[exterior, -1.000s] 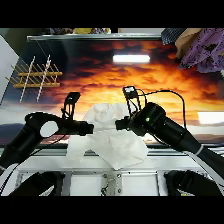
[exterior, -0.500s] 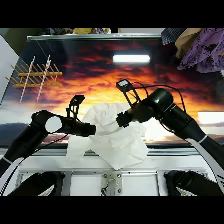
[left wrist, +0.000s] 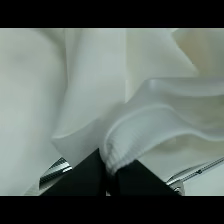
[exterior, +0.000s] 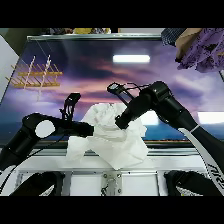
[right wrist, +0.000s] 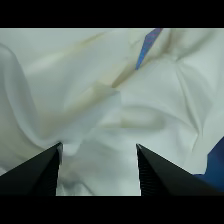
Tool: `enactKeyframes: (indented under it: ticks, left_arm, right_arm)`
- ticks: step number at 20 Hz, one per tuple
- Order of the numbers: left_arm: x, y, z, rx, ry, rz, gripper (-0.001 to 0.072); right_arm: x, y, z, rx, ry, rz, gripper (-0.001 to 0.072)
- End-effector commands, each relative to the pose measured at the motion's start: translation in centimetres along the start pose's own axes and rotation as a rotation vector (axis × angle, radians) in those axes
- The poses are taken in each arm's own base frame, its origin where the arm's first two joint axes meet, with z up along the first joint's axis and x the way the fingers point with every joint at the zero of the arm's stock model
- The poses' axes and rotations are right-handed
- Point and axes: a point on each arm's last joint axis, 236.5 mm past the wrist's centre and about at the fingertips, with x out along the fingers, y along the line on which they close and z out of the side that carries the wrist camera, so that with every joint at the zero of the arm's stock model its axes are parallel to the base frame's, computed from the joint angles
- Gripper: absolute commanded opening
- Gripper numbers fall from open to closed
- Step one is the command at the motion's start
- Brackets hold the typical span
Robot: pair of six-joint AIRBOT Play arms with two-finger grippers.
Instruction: Fold the clothes and pants, and hang the long-sleeved shirts on hangers.
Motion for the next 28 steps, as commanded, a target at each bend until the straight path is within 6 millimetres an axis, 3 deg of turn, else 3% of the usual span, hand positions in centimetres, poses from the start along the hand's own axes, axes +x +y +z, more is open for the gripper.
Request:
enactKeyframes:
  ticks: [1, 4, 9, 11, 14, 16, 20, 24, 25, 27, 28]
  left_arm:
    - [-0.1, 0.0, 0.1, 0.001, -0.006, -0.001, 0.0027]
    - [-0.1, 0.0, 0.0, 0.002, -0.005, 0.0, 0.0027]
    - [-0.1, 0.0, 0.1, 0.002, -0.006, 0.0, 0.0027]
    - [-0.1, 0.0, 0.0, 0.001, -0.005, -0.001, 0.0027]
    - [-0.1, 0.0, 0.0, 0.001, -0.004, -0.001, 0.0027]
    - [-0.1, 0.0, -0.2, 0.001, 0.003, 0.001, 0.0027]
    - [-0.1, 0.1, -0.6, 0.001, 0.021, 0.005, 0.0027]
    - [-0.1, 0.1, -0.6, 0.001, 0.023, 0.005, 0.0027]
    - [-0.1, 0.2, -0.7, 0.001, 0.026, 0.006, 0.0027]
    - [-0.2, 0.2, -0.9, 0.001, 0.036, 0.009, 0.0027]
    - [-0.2, 0.2, -1.1, 0.001, 0.042, 0.01, 0.0027]
  right_arm:
    - [0.5, 0.2, -0.8, -0.025, 0.048, 0.017, 0.0509]
    - [-0.6, 0.5, -1.2, -0.038, 0.043, 0.017, 0.0509]
    - [-6.3, 1.7, -0.6, -0.064, -0.133, -0.005, 0.0509]
    - [-7.7, 2.6, -0.8, -0.084, -0.168, 0.002, 0.0509]
    - [-6.1, 5.2, -2.5, -0.165, -0.078, 0.031, 0.0509]
    - [-4.2, 5.3, -3.4, -0.21, -0.011, -0.008, 0.0509]
    - [-1.3, 3.2, -3.6, -0.215, 0.085, -0.107, 0.0508]
    - [0.5, 0.6, -3.1, -0.174, 0.124, -0.203, 0.0506]
    - [0.7, 0.6, -2.9, -0.167, 0.12, -0.202, 0.0476]
    - [1.0, 0.6, -2.5, -0.157, 0.103, -0.203, 0.0114]
    - [1.0, 0.7, -2.2, -0.133, 0.086, -0.204, 0.0034]
